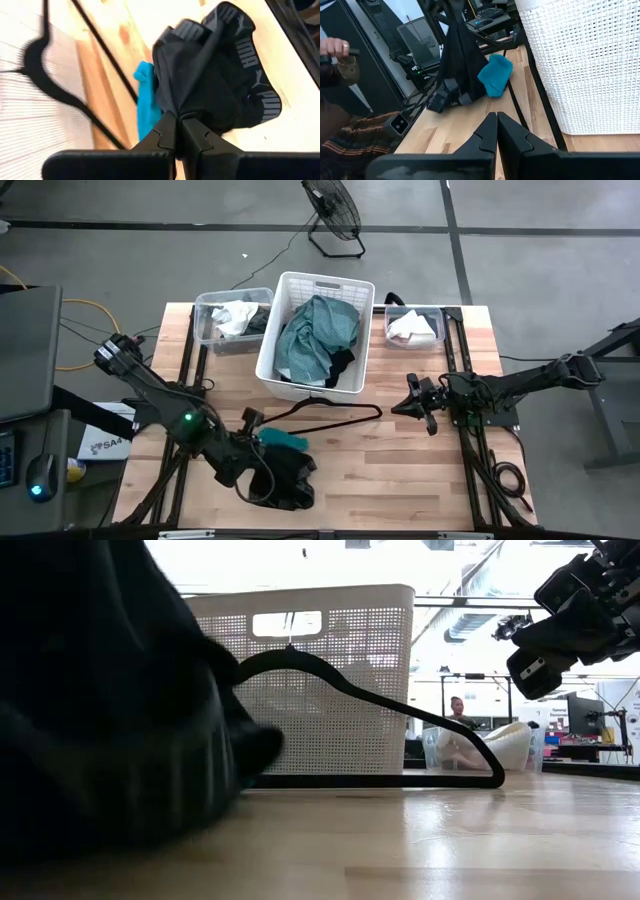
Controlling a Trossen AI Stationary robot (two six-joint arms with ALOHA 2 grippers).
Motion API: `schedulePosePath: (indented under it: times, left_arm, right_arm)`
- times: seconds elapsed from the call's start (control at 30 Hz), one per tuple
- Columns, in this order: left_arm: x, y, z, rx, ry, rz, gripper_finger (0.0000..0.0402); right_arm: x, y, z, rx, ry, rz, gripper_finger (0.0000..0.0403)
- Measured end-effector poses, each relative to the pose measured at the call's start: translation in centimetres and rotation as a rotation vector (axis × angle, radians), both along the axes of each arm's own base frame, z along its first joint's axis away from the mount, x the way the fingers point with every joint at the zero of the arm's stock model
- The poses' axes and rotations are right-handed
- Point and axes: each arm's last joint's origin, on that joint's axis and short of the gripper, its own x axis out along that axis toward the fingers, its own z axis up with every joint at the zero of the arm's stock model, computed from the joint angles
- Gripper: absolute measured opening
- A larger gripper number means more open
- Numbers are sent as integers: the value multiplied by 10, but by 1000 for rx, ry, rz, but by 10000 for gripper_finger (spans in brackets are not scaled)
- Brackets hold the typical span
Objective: Pick & Place Cloths
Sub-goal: Put the black boxer shorts into the left transparent bin
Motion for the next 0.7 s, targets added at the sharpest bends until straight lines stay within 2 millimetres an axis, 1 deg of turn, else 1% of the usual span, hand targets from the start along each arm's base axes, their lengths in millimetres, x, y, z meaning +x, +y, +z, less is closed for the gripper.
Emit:
schedulePosePath:
  times: [0.1,0.23,0.3,0.53,0.7]
  left_arm:
    - [-3,3,29,-4,-30,9,0]
    - [-8,9,68,10,-114,44,0]
    - [-11,13,88,15,-173,63,0]
    - [-22,29,146,95,-399,103,0]
    - [-36,44,186,139,-567,196,0]
  right_arm:
    - [0,0,0,0,-1,0,3]
    - [0,0,0,0,0,1,3]
    - [0,0,0,0,-1,0,3]
    - [0,0,0,0,0,0,3]
    - [0,0,0,0,0,1,3]
